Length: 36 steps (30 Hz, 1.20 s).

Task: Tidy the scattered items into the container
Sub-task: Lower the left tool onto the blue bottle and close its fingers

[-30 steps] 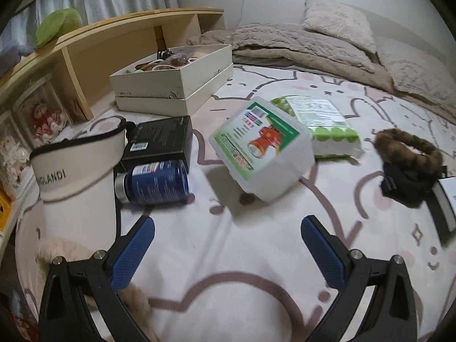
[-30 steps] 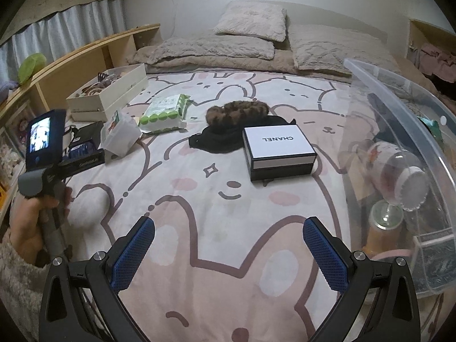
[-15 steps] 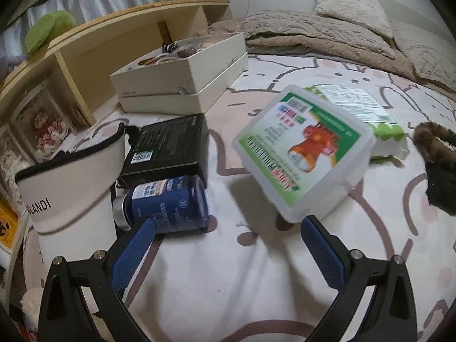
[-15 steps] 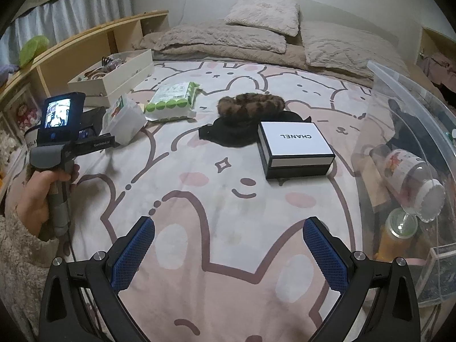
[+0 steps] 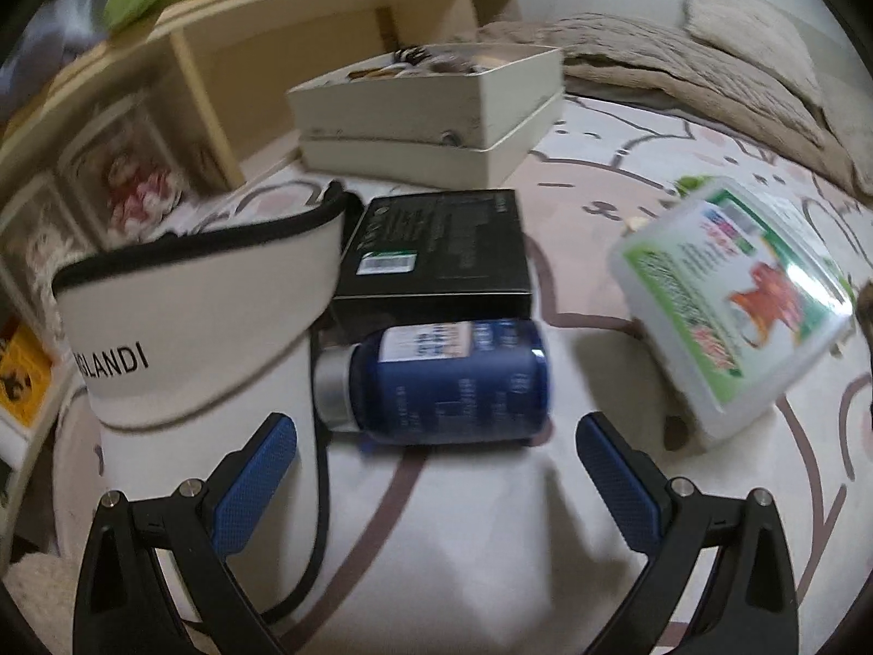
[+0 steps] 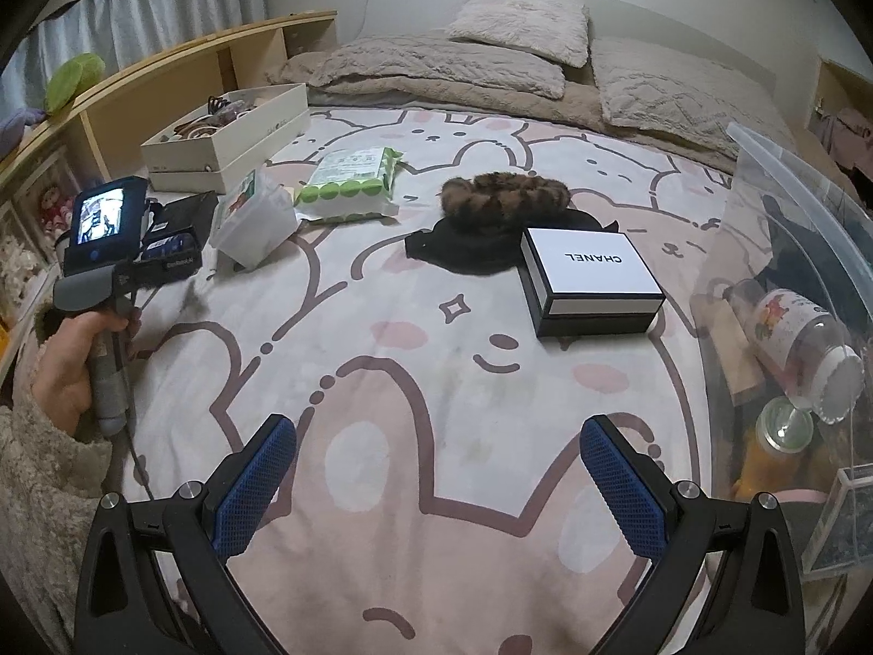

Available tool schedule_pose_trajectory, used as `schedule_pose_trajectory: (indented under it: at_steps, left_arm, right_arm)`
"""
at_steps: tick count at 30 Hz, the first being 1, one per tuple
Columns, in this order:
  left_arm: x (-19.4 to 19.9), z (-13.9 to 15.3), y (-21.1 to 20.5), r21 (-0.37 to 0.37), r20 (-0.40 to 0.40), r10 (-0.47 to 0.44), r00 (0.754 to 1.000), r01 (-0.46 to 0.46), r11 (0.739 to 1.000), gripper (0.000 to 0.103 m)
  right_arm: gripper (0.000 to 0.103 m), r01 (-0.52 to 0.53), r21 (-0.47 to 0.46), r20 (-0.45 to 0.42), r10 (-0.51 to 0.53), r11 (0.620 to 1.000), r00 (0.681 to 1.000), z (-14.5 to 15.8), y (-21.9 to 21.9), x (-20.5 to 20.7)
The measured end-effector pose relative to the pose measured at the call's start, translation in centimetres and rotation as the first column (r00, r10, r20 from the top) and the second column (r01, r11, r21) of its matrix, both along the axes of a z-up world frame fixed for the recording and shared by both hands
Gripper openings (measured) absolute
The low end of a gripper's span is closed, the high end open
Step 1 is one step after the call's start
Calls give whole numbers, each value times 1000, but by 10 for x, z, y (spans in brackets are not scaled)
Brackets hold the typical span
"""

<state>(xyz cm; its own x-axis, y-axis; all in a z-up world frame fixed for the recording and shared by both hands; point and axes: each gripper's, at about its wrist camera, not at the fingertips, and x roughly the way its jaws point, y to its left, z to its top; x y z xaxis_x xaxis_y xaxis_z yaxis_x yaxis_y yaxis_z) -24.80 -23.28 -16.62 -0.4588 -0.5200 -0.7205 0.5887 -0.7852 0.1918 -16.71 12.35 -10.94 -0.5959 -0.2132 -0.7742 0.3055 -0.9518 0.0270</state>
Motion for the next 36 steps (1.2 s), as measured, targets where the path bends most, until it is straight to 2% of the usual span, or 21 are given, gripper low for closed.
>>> schedule_pose_trajectory:
  at_steps: [3, 11, 17, 22, 26, 28, 32, 36]
  left_arm:
    - [-1, -1, -5, 18, -19, 7, 1000, -6, 1000, 103]
    - [-11, -13, -21, 161, -59, 10, 998, 0, 987, 103]
    - [-13, -13, -21, 163, -75, 7, 997, 6, 987, 103]
    - [-12, -11, -24, 178, -105, 2, 995, 17, 984, 95]
    - [-8, -10, -21, 208, -115, -34, 993, 58, 977, 95]
    - [-6, -10, -17, 218, -118, -47, 992, 72, 973, 95]
    - [3, -8, -6, 239, -127, -70, 989, 99, 966, 95]
    - [11, -5, 15, 227, -122, -104, 987, 130, 965, 95]
  right_arm:
    - [103, -5, 7, 0, 5, 1000, 1000, 0, -3, 1]
    - [103, -8, -9, -39, 7, 1000, 999, 2, -12, -5]
    - [103, 50, -92, -70, -56, 995, 996, 8, -2, -29]
    - [103, 104, -117, -79, -114, 988, 990, 12, 7, -66]
    - [103, 80, -140, -37, -86, 987, 996, 6, 4, -94]
    - [103, 46, -114, -28, -49, 992, 998, 0, -4, -100]
    - [103, -13, 17, -35, 14, 1000, 999, -18, -28, -104]
    - [103, -73, 92, -37, 77, 993, 996, -34, -46, -103]
